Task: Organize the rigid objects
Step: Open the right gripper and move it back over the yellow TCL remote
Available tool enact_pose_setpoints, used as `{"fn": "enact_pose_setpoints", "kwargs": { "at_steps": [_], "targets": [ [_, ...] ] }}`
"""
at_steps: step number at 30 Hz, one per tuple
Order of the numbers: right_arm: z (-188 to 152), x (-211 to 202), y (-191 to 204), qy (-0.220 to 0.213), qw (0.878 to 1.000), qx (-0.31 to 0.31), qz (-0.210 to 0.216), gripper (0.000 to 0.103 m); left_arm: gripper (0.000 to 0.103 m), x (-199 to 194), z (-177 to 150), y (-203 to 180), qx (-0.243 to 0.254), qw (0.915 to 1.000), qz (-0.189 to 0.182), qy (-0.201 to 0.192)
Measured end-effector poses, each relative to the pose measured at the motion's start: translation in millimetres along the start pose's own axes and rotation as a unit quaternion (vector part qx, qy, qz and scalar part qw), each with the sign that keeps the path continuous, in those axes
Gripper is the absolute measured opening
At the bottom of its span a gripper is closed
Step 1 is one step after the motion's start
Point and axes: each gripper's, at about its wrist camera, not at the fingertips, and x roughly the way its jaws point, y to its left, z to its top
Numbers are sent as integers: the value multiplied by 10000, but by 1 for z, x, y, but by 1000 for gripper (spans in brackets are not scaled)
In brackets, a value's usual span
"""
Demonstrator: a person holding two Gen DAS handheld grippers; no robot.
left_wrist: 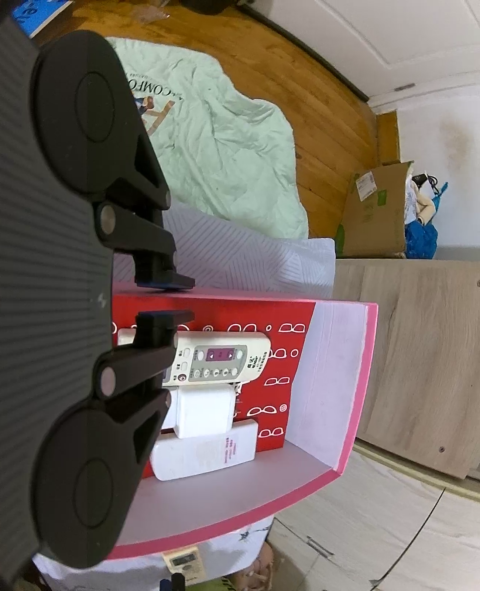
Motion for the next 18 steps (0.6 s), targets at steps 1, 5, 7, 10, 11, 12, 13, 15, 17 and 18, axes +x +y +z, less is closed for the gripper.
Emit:
{"fn": "enact_pose_setpoints", "kwargs": {
  "at_steps": [1,5,7,10,11,12,13,15,17,18],
  "targets": [
    [0,4,2,29,10000,-25,-29,66,9,-1,-1,0,28,10000,0,-11],
    [2,19,7,-7,9998,-134,-115,68,9,-3,1,4,-2,10000,-85,-8],
    [5,20,11,-168,9992,-239,-270,72,9,-2,1,4,-4,9999,-104,-13],
    [9,25,17,-357,9940,-465,-925,89,9,-1,0,3,48,9999,-91,-26],
    [10,27,17,-432,9938,-484,-898,91,9,-1,0,2,62,9999,-85,-30],
    [12,29,17,-495,9940,-442,-871,92,9,-1,0,1,70,9999,-82,-34],
    [14,30,17,-547,9939,-406,-864,92,9,-1,0,1,83,9999,-81,-34],
    [19,33,17,-647,9946,-398,-702,92,10,-1,0,1,75,9999,-84,-33],
    [21,38,23,-738,9944,-513,-557,92,10,-1,0,1,39,9999,-100,-42],
    [21,41,26,-770,9937,-618,-523,92,10,-1,0,2,2,9999,-130,-48]
  ]
}}
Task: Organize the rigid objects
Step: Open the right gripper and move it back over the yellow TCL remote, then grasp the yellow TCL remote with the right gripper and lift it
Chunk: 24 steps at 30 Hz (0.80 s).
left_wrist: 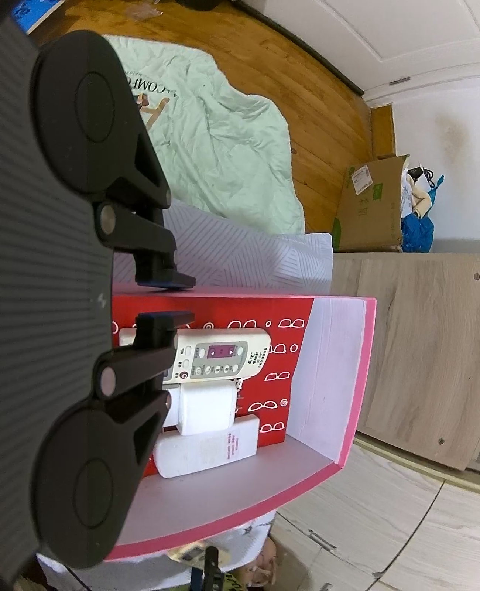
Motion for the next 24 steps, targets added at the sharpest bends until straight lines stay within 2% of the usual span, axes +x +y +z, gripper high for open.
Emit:
{"fn": "enact_pose_setpoints", "kwargs": {
  "at_steps": [4,7,10,13,18,21,24],
  "targets": [
    [-6,7,22,-127,9961,-819,293,90,10,2,1,8,-146,9997,-183,81],
    [-16,5,41,-447,9865,-1574,-63,90,10,3,1,11,-207,9994,-250,108],
    [-21,5,47,-575,9779,-2006,-146,90,10,3,0,12,-188,9995,-238,104],
    [-20,7,44,-408,9780,-2042,-119,89,10,3,-1,14,-193,9994,-246,111],
    [-15,-2,33,74,9832,-1823,-58,75,10,3,-1,16,-224,9993,-278,131],
    [-13,-2,23,143,9894,-1446,42,76,10,3,-1,16,-217,9993,-270,129],
    [-12,2,23,36,9915,-1296,-113,81,10,4,-1,16,-206,9994,-244,128]
  ]
}}
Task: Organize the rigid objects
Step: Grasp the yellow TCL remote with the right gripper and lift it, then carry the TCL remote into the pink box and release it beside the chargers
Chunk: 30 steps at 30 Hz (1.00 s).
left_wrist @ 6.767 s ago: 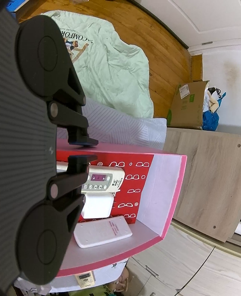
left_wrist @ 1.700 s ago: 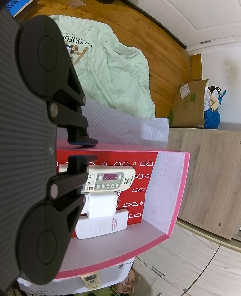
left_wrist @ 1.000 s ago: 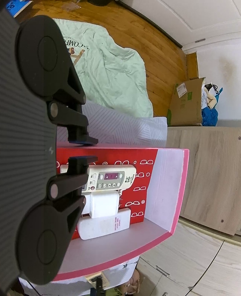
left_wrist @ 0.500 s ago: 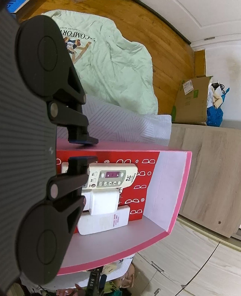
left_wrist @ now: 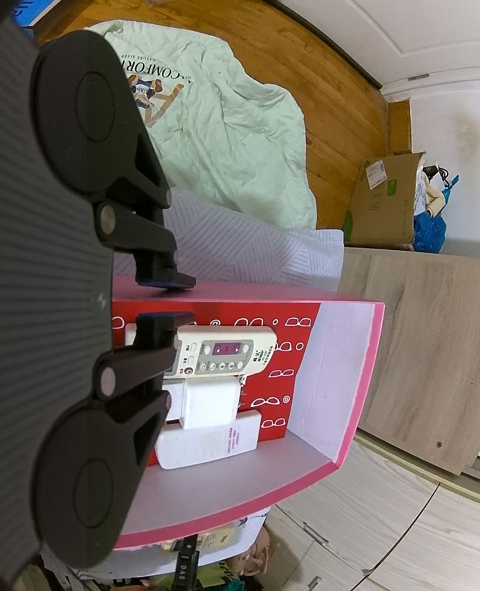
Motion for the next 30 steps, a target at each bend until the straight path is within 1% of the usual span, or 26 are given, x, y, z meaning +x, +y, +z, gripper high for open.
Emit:
{"fn": "enact_pose_setpoints", "kwargs": {
  "at_steps": [2,3,4,5,7,8,10,13,17,20,21,24,25,26,27,29,30],
  "targets": [
    [1,7,5,-173,9995,-34,-255,85,10,0,0,-1,-3,10000,-1,-1],
    [1,10,9,-260,9988,-81,-404,84,10,0,0,0,-8,10000,-6,-2],
    [2,13,11,-368,9982,-57,-475,81,10,0,0,-1,-9,10000,-2,-1],
    [5,12,11,-432,9979,30,-484,67,10,0,0,-1,-15,10000,-5,4],
    [9,10,11,-338,9981,130,-498,66,10,0,0,-1,-22,10000,-6,10],
    [9,7,9,-358,9980,267,-439,66,10,0,0,-1,-16,10000,-6,7],
    [9,3,7,-402,9980,342,-351,66,10,0,0,-1,-4,10000,-4,5],
    [8,-12,7,-634,9968,308,-380,65,10,0,0,-1,1,10000,-1,5],
    [8,-36,12,-932,9949,272,-284,64,10,0,-1,-2,29,10000,21,-2],
    [9,-57,24,-1331,9899,15,-489,64,10,1,-1,-2,13,10000,-1,14],
    [9,-63,26,-1451,9882,-31,-497,63,10,1,0,-2,8,10000,-10,22],
    [11,-84,35,-1720,9846,-49,-307,59,10,1,-1,-3,102,9999,18,21],
    [12,-90,38,-1774,9839,-55,-189,43,10,1,-1,-3,143,9999,31,19],
    [13,-98,42,-1877,9822,-63,-106,22,10,2,-2,-5,177,9998,42,17],
    [14,-101,45,-1857,9826,-92,39,21,10,2,-2,-5,204,9998,51,17],
    [15,-105,53,-1772,9840,-127,143,20,10,2,-2,-6,229,9997,56,17],
    [15,-104,55,-1711,9848,-116,282,20,10,2,-2,-6,236,9997,60,16]
  ]
}}
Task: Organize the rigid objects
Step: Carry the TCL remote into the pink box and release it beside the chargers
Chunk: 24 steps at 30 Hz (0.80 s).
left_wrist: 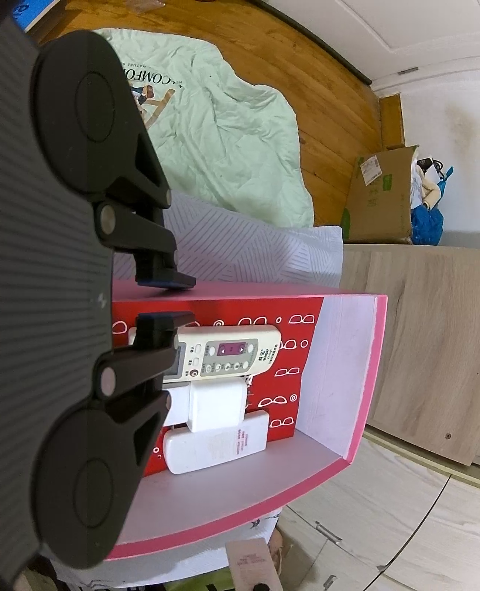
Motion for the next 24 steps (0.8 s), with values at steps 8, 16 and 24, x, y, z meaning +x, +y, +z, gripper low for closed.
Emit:
{"fn": "enact_pose_setpoints", "kwargs": {
  "at_steps": [8,16,24],
  "targets": [
    [-4,1,23,83,9992,-111,384,20,10,0,-1,-1,26,10000,8,-1],
    [-3,-30,87,-669,9876,-987,1021,20,10,2,-5,-6,239,9997,65,-4],
    [-4,-38,148,-1015,9693,-1864,1242,19,10,2,-6,-9,432,9990,122,5]
  ]
}}
